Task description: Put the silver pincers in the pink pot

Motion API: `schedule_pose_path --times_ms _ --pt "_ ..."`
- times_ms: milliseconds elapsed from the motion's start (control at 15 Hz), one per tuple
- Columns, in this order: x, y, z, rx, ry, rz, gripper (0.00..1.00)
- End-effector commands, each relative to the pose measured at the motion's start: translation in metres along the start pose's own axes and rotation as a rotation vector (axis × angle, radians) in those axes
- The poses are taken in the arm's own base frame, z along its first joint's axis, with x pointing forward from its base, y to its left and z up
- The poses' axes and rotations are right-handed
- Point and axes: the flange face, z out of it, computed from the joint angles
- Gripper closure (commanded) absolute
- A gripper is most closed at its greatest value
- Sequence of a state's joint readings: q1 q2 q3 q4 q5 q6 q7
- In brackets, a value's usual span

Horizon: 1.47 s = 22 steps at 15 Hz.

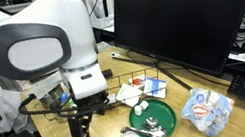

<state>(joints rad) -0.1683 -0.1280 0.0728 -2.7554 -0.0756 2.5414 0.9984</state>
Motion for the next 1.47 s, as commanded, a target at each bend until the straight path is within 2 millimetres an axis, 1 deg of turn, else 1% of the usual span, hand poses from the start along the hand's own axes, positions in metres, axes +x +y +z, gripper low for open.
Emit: schedule_pose_path --times_ms 0,200,467,533,733,1000,1267,1400 --pt "0.024 -0.01 0.017 0.012 -0.027 -0.011 0.0" --pt "0.043 -0.024 0.029 0.024 -0.023 -0.012 0.0" --pt "0.064 -0.049 0.043 0.021 -0.014 0.031 0.0" --pt "0.056 -0.039 0.036 0.027 -0.022 0.021 0.0" --pt "0.062 -0.048 0.046 0.014 -0.025 0.025 0.0" --pt "0.064 -0.049 0.049 0.028 -0.047 0.037 0.0" --pt "0.075 -0.049 0.057 0.058 -0.094 0.061 0.0" --pt "0.085 -0.049 0.063 0.052 -0.086 0.065 0.0"
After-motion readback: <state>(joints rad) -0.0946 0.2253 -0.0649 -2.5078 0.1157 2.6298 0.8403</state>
